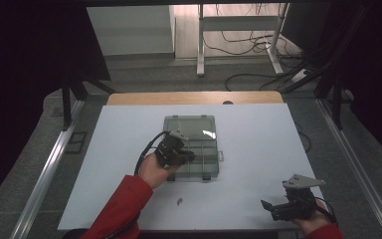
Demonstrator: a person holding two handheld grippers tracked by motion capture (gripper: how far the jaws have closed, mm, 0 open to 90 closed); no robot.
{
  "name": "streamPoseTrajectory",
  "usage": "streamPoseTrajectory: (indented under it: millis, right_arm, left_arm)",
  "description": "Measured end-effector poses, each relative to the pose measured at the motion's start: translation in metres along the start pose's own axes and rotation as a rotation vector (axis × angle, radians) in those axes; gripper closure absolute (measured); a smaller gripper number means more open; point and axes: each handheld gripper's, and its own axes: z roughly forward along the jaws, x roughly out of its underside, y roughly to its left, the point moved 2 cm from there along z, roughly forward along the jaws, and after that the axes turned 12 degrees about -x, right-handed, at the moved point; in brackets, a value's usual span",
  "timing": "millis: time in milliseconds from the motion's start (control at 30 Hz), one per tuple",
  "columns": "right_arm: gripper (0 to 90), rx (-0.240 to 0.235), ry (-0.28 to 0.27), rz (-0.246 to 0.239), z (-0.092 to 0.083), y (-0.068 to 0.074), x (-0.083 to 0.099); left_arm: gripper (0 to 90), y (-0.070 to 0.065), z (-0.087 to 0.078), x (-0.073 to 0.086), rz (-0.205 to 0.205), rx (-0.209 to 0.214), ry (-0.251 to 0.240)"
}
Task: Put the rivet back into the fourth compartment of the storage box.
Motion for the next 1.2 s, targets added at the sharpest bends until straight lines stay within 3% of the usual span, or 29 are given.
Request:
streamPoseTrajectory:
  millis: [600, 1000, 1200]
  right_arm:
    - [0.0, -0.002, 0.005, -0.002, 0.0, 0.0, 0.0]
    - [0.0, -0.006, 0.008, -0.005, 0.0, 0.0, 0.0]
    - [0.0, -0.008, 0.01, -0.006, 0.0, 0.0, 0.001]
  left_arm:
    - [81.6, -0.001, 0.034, -0.027, 0.009, -0.018, -0.009]
    - [81.0, -0.003, 0.058, -0.034, 0.019, -0.059, 0.016]
    - [77.7, -0.002, 0.064, -0.035, 0.006, -0.054, 0.019]
